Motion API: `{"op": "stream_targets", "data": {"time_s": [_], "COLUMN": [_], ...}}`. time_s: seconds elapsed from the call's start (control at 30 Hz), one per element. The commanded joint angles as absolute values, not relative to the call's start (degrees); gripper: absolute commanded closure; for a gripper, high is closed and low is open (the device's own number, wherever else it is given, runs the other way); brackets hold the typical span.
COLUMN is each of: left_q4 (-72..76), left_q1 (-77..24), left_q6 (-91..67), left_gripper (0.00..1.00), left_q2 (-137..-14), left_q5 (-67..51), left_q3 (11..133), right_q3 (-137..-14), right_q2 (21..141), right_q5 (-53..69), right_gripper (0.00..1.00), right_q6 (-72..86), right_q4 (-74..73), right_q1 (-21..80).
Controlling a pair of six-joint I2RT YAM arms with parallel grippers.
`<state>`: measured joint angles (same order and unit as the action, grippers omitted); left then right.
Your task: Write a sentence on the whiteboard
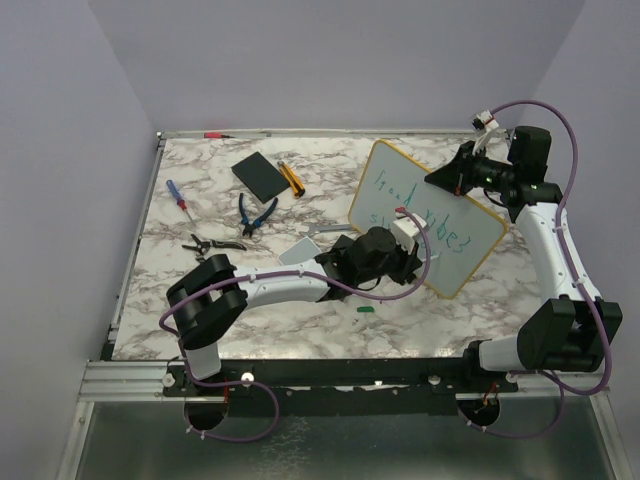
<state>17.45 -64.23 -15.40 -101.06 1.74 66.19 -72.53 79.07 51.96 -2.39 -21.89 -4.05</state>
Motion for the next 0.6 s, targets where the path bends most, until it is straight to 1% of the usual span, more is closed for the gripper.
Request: {"op": "stream_targets", "data": {"time_s": [0.0, 0.23, 0.57], "left_q4": [18.69, 18.36, 17.56], "left_q1": [-64.43, -64.69, -64.68], "left_q6": [-14.49, -14.55, -14.32], "left_gripper": [1.0, 1.0, 1.0], "left_q2": [-101.15, -102.49, -103.58], "left_q5": [0.29, -1.83, -0.44], "left_q3": [68.33, 67.04, 65.1], "right_q3": [-70.91, -70.93, -70.93], "right_q2": [78.55, 78.59, 78.57], "right_q5": [51.5, 51.5, 51.5], "right_gripper": [0.99, 0.99, 0.99], "right_q6": [-1.85, -1.89, -1.85], "right_q4": [-24.79, -24.87, -24.87], "right_q1": [-3.43, -3.43, -3.43]}}
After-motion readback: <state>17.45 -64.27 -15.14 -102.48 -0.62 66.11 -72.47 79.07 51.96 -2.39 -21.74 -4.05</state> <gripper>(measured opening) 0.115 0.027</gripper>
